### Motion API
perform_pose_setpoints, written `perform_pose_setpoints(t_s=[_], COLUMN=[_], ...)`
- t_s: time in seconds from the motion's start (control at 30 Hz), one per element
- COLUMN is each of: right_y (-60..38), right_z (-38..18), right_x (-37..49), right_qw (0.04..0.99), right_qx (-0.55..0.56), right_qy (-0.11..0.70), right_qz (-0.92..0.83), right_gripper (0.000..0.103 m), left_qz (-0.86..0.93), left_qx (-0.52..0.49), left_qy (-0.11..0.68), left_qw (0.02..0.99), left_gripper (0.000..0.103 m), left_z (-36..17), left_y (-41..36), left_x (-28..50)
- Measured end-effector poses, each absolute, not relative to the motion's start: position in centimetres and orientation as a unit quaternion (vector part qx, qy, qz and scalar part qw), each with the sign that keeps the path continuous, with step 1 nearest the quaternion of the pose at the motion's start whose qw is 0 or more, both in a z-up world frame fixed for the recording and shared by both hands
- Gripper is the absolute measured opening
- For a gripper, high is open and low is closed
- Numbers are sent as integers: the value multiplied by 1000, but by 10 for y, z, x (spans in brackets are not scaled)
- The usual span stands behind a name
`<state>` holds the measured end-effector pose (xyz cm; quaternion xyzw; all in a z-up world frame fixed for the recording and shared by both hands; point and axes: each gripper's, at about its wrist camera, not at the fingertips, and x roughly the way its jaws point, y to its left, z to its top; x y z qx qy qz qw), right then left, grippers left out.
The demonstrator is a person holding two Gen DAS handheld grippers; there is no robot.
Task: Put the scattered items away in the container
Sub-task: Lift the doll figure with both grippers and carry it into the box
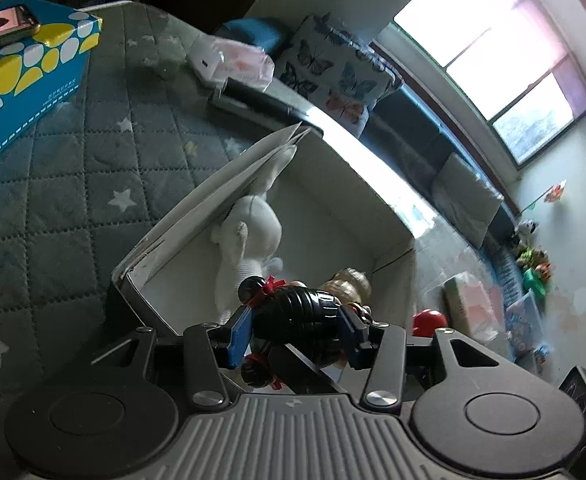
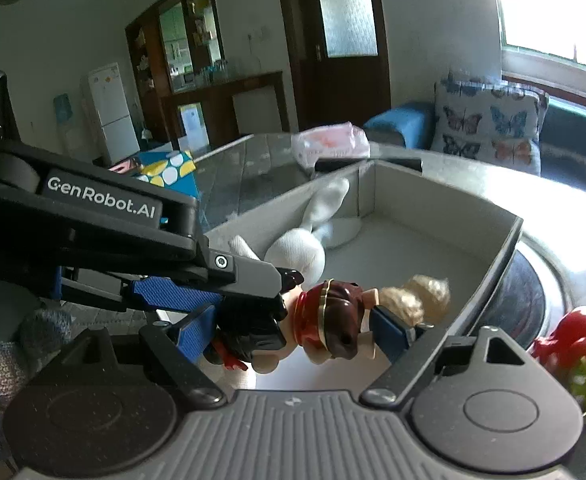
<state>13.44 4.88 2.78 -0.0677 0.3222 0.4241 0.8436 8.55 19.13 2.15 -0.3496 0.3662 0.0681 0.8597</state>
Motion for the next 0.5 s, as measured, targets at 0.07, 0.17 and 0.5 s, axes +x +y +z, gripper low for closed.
perform_pose_setpoints(t_s=[0.07, 0.17, 0.5], right_y=[50, 54, 78], right_z=[24, 23, 20], right_x=[136, 137, 146], right_qw=[840, 840, 818], right_qx=[-65, -76, -144], right_qy=[336, 343, 372], right_qz=[420, 414, 415], right_gripper=[85, 85, 85], left_qz=[67, 66, 70], left_qx=[-343, -334, -309], left_qy=[375, 386, 409], left_qw=[859, 858, 856], left_gripper=[49, 49, 46], left_z=[20, 21, 20], left_y=[190, 188, 189], left_x=[89, 94, 104])
